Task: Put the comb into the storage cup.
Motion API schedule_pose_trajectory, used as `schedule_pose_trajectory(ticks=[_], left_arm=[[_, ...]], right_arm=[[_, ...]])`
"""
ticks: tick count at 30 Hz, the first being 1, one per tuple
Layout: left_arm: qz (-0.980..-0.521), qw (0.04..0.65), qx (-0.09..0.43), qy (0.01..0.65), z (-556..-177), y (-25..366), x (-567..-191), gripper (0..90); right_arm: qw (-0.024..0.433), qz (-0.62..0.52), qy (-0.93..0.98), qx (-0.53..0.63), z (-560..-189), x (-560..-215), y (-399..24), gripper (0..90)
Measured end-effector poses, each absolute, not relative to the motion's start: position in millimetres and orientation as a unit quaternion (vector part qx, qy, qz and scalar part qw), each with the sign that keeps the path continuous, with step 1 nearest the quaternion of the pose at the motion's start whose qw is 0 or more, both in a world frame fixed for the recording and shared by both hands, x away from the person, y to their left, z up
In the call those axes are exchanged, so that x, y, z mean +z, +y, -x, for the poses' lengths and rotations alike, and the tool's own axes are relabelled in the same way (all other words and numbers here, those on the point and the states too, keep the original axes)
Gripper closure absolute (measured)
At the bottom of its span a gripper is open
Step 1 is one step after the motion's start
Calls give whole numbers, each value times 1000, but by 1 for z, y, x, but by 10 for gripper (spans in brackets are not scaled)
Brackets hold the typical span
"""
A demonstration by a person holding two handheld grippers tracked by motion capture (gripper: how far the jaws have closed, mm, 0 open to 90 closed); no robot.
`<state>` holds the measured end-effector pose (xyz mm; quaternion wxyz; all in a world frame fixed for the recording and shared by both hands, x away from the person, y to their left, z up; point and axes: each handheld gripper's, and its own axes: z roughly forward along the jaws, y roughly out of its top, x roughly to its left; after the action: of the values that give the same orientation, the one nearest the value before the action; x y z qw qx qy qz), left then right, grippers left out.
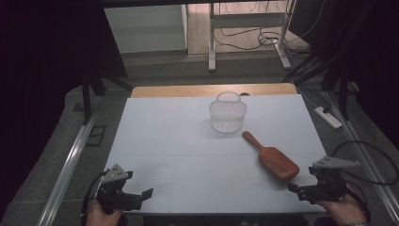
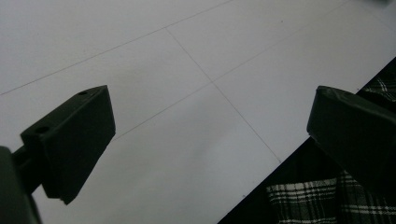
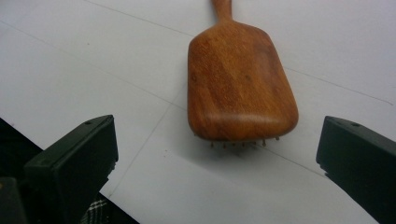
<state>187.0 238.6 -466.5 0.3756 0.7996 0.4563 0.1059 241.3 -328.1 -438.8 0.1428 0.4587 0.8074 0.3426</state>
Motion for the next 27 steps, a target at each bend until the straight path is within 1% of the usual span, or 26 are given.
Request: schedule_pose_trajectory(ticks=[14, 27], left_arm=[[-800, 375, 106, 456, -187, 238, -467, 21], [-801, 374, 106, 455, -187, 238, -467, 23]], right_arm=[[108, -467, 804, 351, -254, -434, -325, 0], [111, -464, 807, 347, -272, -427, -319, 0]])
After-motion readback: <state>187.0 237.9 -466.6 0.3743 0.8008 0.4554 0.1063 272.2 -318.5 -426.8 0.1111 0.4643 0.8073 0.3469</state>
